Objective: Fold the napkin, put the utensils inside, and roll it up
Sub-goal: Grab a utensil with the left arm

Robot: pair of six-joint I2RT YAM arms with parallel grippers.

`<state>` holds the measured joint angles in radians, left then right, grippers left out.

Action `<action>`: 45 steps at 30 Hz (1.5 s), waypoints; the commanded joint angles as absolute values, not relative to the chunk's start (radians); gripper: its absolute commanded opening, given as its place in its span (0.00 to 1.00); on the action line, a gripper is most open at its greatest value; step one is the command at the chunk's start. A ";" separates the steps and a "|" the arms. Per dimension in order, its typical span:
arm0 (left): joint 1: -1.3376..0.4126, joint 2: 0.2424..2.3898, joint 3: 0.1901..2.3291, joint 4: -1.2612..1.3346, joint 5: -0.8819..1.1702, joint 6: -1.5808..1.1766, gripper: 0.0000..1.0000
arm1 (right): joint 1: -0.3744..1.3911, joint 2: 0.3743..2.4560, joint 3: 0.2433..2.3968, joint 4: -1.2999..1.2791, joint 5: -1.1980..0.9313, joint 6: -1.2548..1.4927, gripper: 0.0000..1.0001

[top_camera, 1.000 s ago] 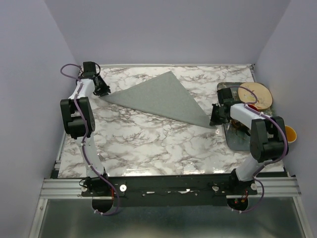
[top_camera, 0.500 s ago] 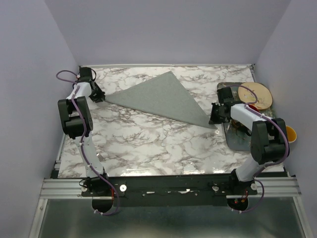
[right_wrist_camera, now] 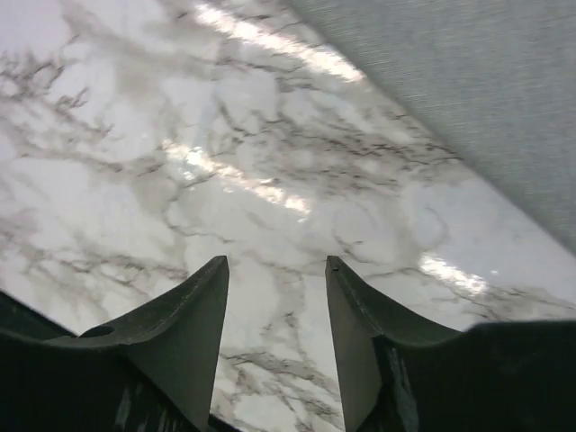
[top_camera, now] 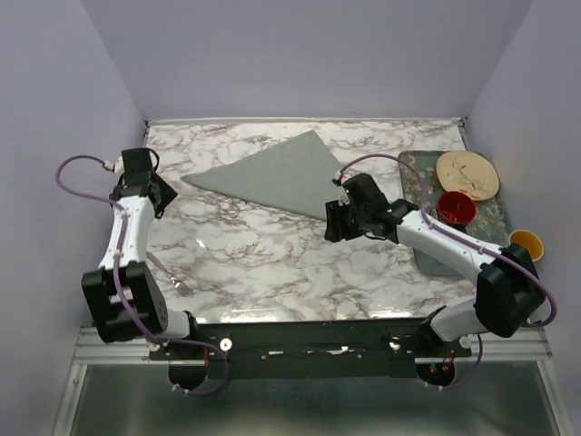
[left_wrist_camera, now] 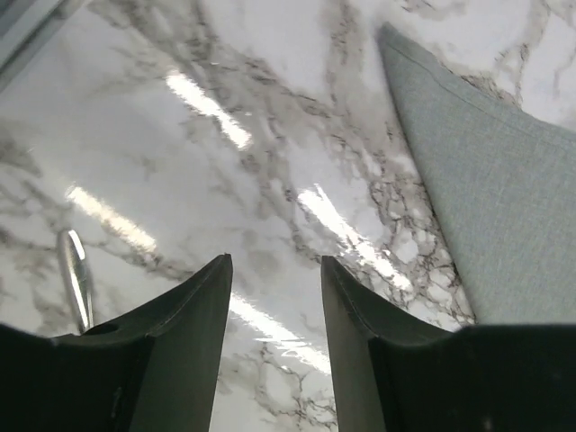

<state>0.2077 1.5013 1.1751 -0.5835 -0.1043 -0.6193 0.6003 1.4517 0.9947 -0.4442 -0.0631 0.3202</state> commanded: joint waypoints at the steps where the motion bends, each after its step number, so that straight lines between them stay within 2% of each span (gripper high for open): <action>1: 0.262 1.315 0.916 -0.653 -0.271 -0.761 0.54 | 0.681 1.428 0.988 -0.414 -0.127 0.302 0.61; 5: 0.424 1.209 0.753 -0.675 -0.292 -0.814 0.61 | 0.692 1.399 0.920 -0.364 -0.166 0.287 0.73; 7: 0.508 1.192 0.701 -0.673 -0.287 -0.827 0.62 | 0.692 1.382 0.910 -0.362 -0.172 0.284 0.74; 10: 0.520 1.219 0.684 -0.670 -0.328 -0.790 0.65 | 0.695 1.356 0.908 -0.354 -0.186 0.278 0.77; 14: 0.522 1.250 0.683 -0.647 -0.269 -0.739 0.70 | 0.695 1.341 0.904 -0.348 -0.181 0.276 0.79; 22: 0.503 1.207 0.695 -0.617 -0.144 -0.670 0.72 | 0.693 1.356 0.900 -0.327 -0.195 0.270 0.79; 23: 0.473 1.204 0.696 -0.615 -0.144 -0.667 0.87 | 0.693 1.359 0.900 -0.322 -0.204 0.270 0.79; 24: 0.462 1.207 0.690 -0.608 -0.134 -0.664 0.88 | 0.693 1.359 0.899 -0.324 -0.204 0.268 0.79; 31: 0.453 1.285 0.673 -0.586 -0.124 -0.676 0.76 | 0.695 1.368 0.905 -0.322 -0.193 0.270 0.79; 38: 0.453 1.324 0.650 -0.569 -0.120 -0.689 0.57 | 0.695 1.367 0.907 -0.322 -0.189 0.267 0.79; 40: 0.453 1.347 0.644 -0.563 -0.133 -0.695 0.56 | 0.695 1.364 0.908 -0.322 -0.186 0.267 0.79; 45: 0.454 1.377 0.618 -0.517 -0.131 -0.738 0.41 | 0.693 1.358 0.910 -0.322 -0.170 0.265 0.79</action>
<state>0.4549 1.3323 0.6647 -0.5709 -0.1478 -0.6884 0.6910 1.3609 0.9142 -0.3378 -0.1776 0.2832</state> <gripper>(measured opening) 0.464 0.783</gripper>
